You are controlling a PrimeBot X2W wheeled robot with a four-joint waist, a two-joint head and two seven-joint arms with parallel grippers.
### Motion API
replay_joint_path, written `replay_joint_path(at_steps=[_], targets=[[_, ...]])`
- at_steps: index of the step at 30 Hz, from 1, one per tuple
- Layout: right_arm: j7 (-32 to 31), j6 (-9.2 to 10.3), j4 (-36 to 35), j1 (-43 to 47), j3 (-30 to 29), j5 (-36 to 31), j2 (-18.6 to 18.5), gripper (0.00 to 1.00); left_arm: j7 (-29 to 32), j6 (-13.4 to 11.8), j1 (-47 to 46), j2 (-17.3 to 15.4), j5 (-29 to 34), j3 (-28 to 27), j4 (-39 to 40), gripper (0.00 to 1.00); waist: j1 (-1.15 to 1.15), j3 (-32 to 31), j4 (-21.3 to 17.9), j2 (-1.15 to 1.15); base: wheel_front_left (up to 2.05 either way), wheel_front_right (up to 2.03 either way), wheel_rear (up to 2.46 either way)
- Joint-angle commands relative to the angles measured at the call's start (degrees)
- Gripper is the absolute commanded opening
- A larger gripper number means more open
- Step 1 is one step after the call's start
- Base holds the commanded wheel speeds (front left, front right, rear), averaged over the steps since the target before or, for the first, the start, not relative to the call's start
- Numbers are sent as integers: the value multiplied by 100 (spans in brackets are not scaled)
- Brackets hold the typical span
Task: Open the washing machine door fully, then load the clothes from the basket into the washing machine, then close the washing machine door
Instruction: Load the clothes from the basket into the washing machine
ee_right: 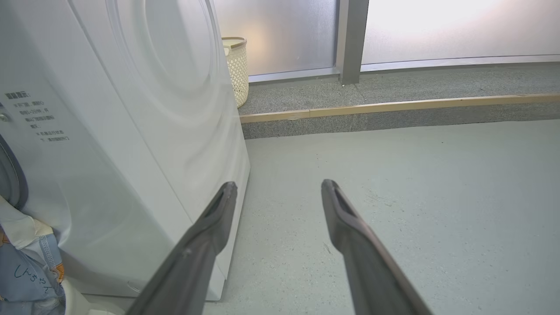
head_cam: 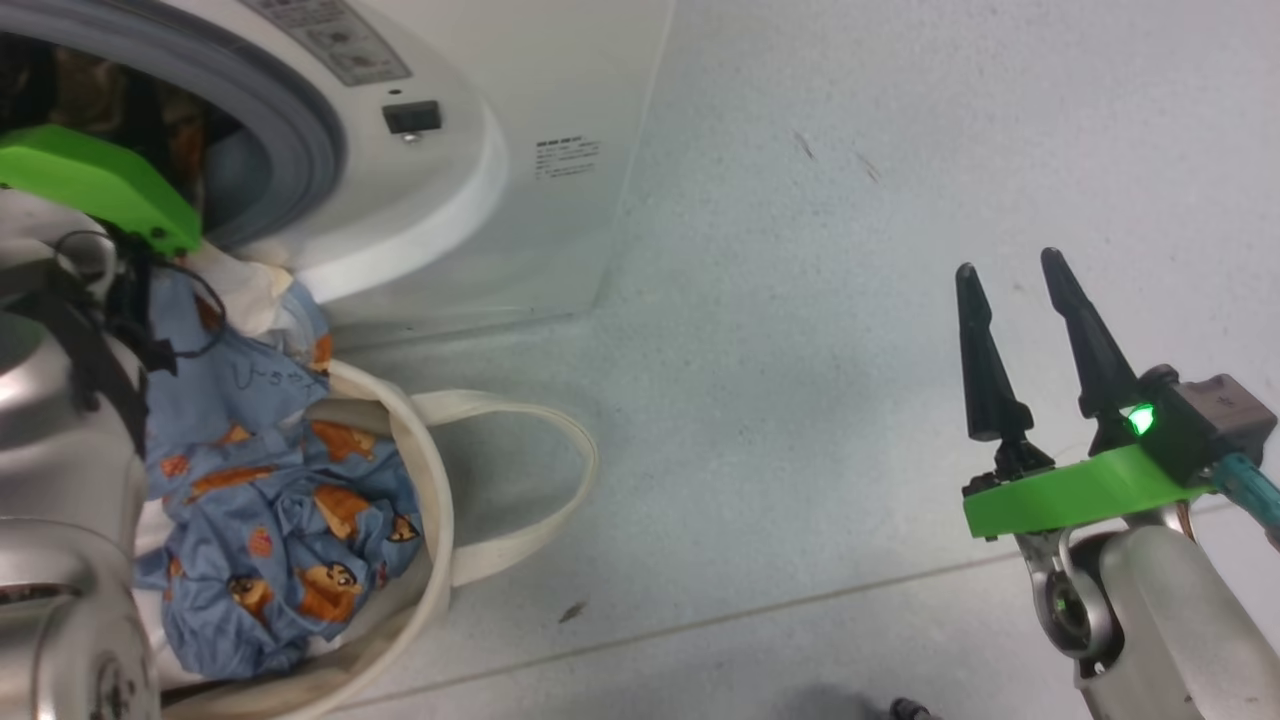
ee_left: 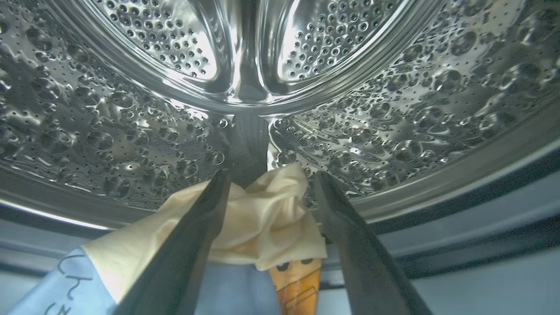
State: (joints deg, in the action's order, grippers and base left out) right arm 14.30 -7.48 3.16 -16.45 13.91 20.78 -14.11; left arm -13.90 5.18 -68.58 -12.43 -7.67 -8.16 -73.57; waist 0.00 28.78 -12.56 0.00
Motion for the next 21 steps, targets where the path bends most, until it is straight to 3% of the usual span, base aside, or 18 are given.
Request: replay_joint_path(at_steps=[1, 21], targets=[[70, -1, -106, -72, 127, 41, -24, 100, -91, 65, 136, -146, -65, -42, 227, 100, 0, -164, 90, 0, 0, 0, 0], [70, -1, 422, -100, 545, 378, 98, 100, -109, 228, 2571, 358, -494, -35, 2227, 100, 0, -1506, 866, 0, 0, 0, 0]])
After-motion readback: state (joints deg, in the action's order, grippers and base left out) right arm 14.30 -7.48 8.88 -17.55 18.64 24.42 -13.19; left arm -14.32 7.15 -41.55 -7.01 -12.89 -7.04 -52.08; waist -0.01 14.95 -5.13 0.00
